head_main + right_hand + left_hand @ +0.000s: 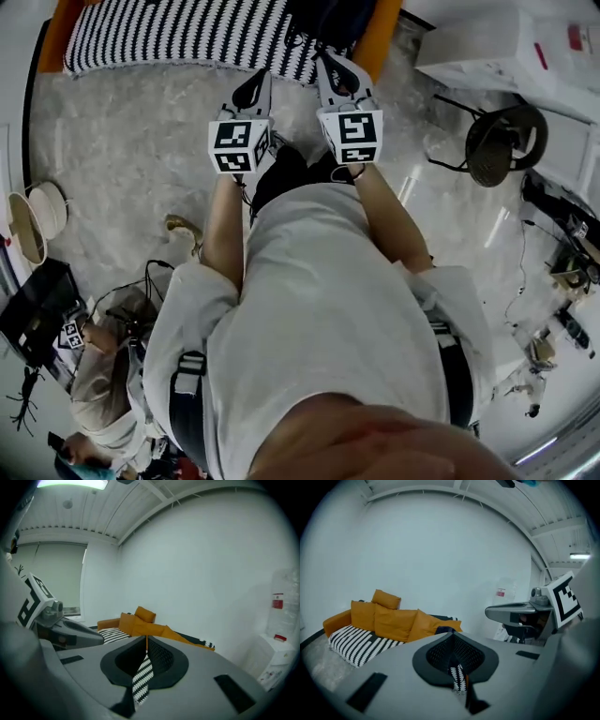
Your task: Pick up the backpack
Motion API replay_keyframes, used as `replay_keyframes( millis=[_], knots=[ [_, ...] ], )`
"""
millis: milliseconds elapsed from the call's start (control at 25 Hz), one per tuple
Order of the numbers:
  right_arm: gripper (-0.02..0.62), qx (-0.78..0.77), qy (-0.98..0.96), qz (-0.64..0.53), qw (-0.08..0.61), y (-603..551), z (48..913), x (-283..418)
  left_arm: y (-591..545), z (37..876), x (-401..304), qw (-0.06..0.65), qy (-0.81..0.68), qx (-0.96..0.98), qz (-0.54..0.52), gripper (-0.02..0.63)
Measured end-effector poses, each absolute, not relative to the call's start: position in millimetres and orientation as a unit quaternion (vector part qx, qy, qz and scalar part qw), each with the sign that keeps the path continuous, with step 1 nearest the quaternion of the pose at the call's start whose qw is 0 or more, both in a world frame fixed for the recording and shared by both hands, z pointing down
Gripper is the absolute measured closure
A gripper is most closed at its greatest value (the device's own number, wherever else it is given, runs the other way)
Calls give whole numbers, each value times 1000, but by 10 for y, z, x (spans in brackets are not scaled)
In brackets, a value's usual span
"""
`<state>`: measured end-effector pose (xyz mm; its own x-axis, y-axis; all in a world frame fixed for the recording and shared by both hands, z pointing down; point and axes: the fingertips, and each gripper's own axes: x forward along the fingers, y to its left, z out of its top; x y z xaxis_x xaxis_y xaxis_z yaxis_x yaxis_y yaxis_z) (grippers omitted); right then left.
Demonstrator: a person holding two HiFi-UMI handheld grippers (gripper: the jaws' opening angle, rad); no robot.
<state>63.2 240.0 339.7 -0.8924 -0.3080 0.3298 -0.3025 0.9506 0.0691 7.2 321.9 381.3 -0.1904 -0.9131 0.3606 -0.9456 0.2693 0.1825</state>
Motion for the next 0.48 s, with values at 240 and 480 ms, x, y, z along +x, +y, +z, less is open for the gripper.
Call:
replay_keyframes(
  millis=[240,480],
  knots=[
    [551,205,-961,-4,187,2112,3393,459,3169,3831,-189,209,-753,622,50,594],
    [551,225,-957,0,181,1842,3509,379,3120,3944,-395,220,-759,611,47,594]
  ],
)
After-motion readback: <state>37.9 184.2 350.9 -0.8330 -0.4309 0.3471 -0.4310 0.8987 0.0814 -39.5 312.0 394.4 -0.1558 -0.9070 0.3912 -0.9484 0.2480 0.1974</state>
